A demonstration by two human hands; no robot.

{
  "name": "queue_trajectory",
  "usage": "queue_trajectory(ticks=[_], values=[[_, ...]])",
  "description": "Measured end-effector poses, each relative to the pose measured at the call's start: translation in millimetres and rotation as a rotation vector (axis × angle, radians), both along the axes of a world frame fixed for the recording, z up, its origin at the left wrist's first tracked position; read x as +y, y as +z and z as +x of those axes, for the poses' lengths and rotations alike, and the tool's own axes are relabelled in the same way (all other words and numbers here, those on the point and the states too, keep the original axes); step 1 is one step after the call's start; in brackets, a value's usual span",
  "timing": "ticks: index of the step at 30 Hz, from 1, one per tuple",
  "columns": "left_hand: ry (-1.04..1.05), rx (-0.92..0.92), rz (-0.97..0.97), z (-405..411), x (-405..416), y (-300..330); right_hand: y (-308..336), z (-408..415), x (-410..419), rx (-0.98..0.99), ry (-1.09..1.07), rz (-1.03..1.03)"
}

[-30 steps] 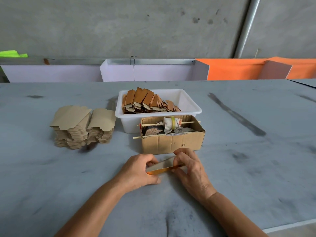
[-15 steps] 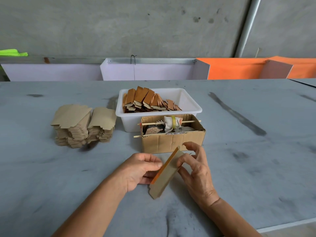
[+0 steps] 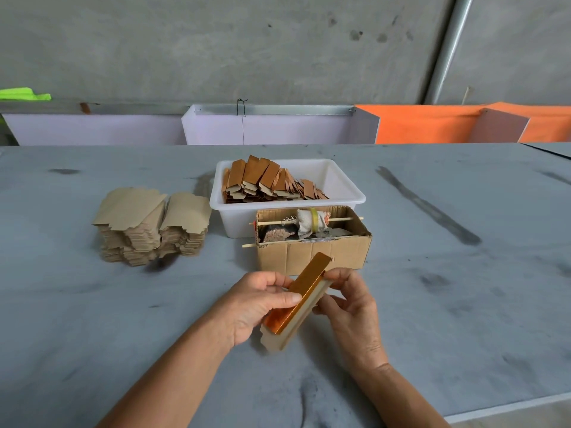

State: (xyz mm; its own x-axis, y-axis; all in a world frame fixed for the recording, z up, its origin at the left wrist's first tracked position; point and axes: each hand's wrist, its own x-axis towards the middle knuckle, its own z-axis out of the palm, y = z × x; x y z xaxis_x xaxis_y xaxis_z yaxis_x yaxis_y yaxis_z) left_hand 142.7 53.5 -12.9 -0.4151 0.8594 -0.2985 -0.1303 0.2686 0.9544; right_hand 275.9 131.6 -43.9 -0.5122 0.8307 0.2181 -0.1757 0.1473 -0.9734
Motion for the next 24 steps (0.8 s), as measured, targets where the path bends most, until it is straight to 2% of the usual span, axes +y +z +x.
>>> queue_trajectory(ticks=[4, 9, 13, 18, 24], values=[[0.030, -0.030, 0.058, 1, -1, -2, -3, 0, -6, 0.236, 0.040, -0.396], [0.082, 0.027, 0.099, 2, 1, -1, 2, -4, -11, 0.327, 0.208, -0.607], [0.076, 0.070, 0.121, 5, 2, -1, 5, -7, -12, 0.186, 0.201, -0.660], [0.098, 0.104, 0.112, 6, 6, -5, 9, -7, -12, 0.031, 0.095, -0.580], [-0.004, 0.168, 0.027, 10, 4, -7, 9, -11, -8, -0.016, -0.042, -0.632]])
